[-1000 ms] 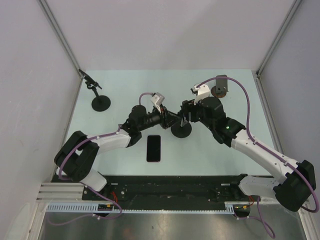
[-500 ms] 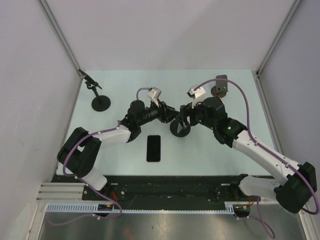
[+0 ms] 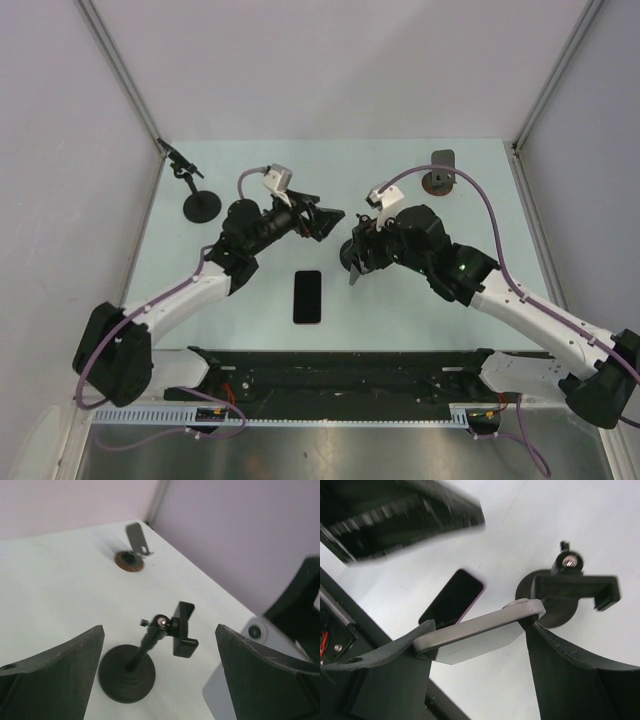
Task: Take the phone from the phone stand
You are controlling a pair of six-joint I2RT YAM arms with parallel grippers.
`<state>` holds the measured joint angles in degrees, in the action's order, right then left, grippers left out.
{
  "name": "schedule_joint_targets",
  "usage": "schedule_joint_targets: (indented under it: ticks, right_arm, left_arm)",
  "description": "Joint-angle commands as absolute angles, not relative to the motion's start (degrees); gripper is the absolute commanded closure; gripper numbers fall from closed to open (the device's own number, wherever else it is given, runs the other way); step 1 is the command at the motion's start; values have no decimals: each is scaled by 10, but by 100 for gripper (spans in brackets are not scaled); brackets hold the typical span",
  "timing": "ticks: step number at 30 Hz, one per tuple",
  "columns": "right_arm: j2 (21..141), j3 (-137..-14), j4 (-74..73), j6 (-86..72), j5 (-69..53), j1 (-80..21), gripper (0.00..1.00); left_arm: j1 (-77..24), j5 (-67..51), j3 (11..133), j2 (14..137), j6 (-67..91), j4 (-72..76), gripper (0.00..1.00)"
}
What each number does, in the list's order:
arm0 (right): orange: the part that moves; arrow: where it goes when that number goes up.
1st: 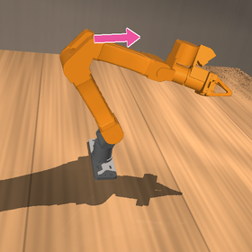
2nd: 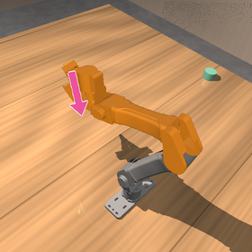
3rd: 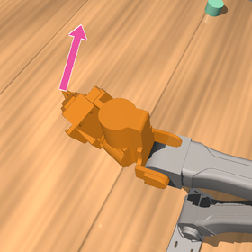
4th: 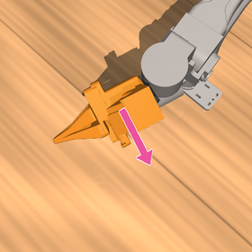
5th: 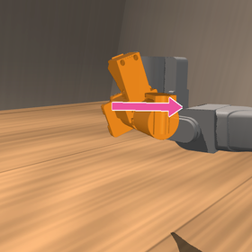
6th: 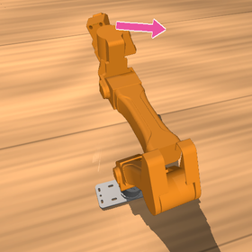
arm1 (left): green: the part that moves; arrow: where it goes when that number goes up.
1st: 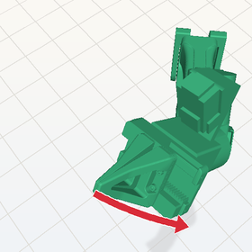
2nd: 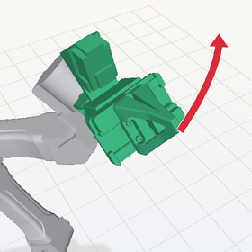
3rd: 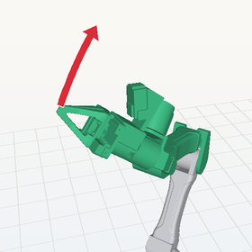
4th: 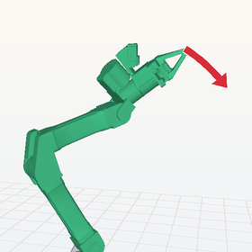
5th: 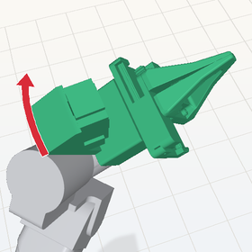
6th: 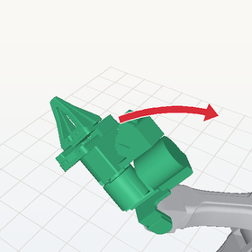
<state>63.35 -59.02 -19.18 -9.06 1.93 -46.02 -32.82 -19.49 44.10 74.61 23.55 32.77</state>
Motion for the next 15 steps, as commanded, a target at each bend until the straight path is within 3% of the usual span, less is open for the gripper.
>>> schedule_joint_targets:
  ticks: [1,6,15]
  right_arm:
    - [635,-628,-256,-142,62,-499,100]
    - [678,-631,-310,-195,53,-526,100]
    - [837,-666,-329,-294,104,-534,100]
  left_arm:
    - [-310,-81,449,658,179,195,0]
    - [-304,77,466,542,108,50,0]
    - [-301,235,416,361,-25,30,0]
